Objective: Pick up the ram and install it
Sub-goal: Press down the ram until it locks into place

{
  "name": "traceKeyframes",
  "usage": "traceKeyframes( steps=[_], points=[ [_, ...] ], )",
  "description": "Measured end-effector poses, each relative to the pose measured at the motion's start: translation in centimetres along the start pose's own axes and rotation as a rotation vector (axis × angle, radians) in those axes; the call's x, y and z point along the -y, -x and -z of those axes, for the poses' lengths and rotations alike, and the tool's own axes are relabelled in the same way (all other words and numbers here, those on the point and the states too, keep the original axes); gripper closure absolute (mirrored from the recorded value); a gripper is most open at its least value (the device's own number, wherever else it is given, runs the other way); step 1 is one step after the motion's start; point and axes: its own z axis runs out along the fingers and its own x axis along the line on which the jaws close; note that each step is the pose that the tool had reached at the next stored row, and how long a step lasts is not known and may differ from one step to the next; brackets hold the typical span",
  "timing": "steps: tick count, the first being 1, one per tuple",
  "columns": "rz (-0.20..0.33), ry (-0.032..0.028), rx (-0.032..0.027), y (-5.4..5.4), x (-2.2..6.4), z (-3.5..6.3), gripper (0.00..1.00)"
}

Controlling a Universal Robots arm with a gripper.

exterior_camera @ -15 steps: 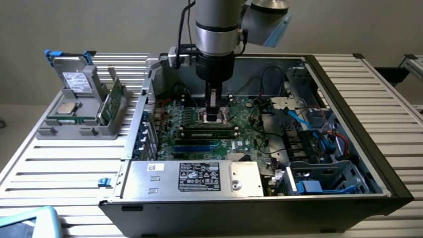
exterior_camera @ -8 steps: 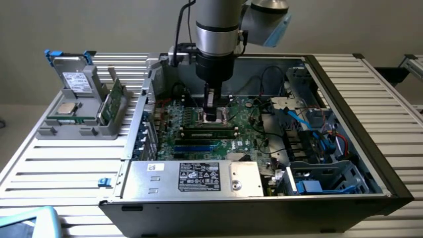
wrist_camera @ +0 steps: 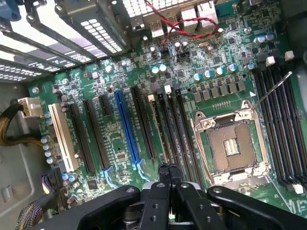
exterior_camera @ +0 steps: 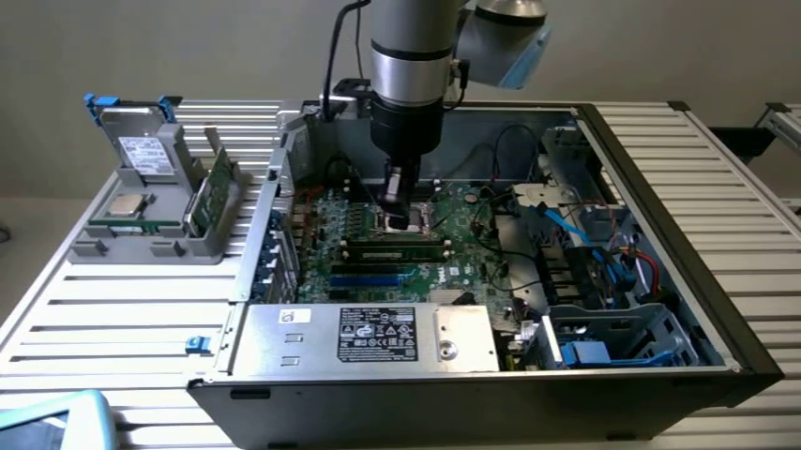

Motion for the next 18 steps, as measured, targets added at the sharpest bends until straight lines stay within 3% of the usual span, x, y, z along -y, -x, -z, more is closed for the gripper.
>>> traceKeyframes(
  steps=[7, 12, 18],
  points=[
    [-0.090, 0.0067, 0.0019, -0.01, 0.00, 0.01, 0.89],
    [-0.116, 0.0092, 0.0050, 0.00, 0.00, 0.00, 0.89],
    [-0.199, 0.0147, 0.0058, -0.01, 0.00, 0.00, 0.89]
  ],
)
